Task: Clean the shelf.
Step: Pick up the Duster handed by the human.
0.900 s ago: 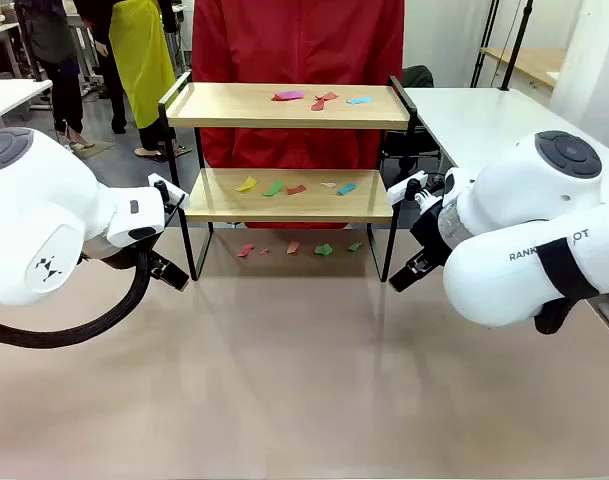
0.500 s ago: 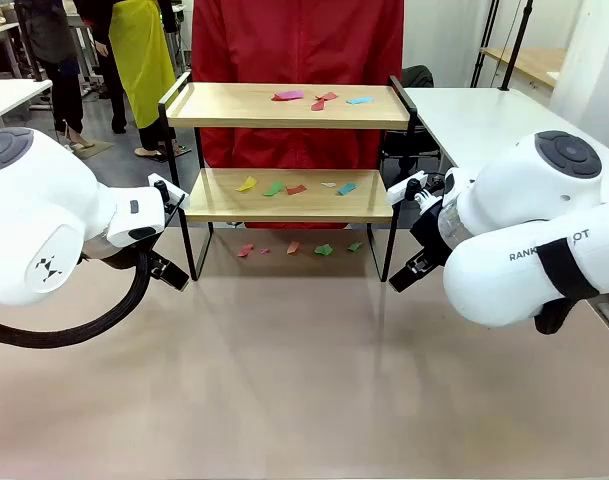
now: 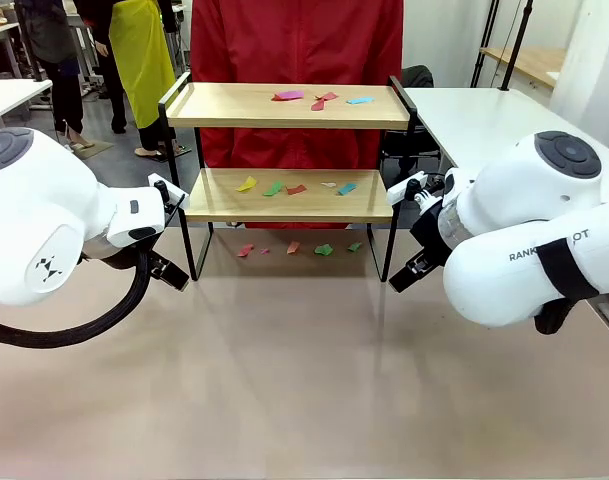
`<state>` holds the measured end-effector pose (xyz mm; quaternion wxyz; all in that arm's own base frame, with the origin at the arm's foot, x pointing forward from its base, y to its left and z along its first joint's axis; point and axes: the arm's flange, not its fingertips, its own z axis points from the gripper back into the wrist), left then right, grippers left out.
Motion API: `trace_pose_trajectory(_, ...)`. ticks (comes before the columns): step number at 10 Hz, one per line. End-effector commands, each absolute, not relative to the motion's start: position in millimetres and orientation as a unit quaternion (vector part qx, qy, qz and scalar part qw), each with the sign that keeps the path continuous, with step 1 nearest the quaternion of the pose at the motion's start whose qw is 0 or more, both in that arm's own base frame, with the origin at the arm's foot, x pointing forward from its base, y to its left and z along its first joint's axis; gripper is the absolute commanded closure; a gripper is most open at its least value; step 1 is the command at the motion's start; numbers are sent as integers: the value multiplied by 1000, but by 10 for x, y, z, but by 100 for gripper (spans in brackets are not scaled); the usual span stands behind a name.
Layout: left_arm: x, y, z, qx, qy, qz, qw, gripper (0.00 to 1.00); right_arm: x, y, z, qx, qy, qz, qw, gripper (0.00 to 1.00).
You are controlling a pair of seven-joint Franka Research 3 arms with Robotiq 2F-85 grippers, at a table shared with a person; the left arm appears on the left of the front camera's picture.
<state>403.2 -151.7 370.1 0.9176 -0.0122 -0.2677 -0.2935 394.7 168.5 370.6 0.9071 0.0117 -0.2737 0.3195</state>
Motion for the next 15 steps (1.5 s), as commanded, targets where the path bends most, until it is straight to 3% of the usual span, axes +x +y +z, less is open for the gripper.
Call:
trace_pose_trajectory(1, 4032, -1516, 3702, -12, -268, -294, 918, 0, 3947, 1685, 3707, 12, -274, 320, 907, 0)
trace_pose_trajectory(6, 4115, -1062, 4462, -99, -273, -305, 907, 0, 4055, 1092, 4730, 97, -330, 305, 888, 0)
trace_pose_trajectory(9, 4113, -563, 4998, -150, -270, -427, 850, 0, 4037, 346, 5089, 144, -381, 342, 847, 0)
trace_pose_trajectory(12, 4295, 198, 5082, -220, -306, -523, 764, 0, 4180, -441, 4959, 165, -419, 370, 813, 0)
trace_pose_trajectory(15, 4455, 818, 4883, -254, -354, -543, 718, 0, 4388, -1094, 4587, 185, -453, 388, 781, 0)
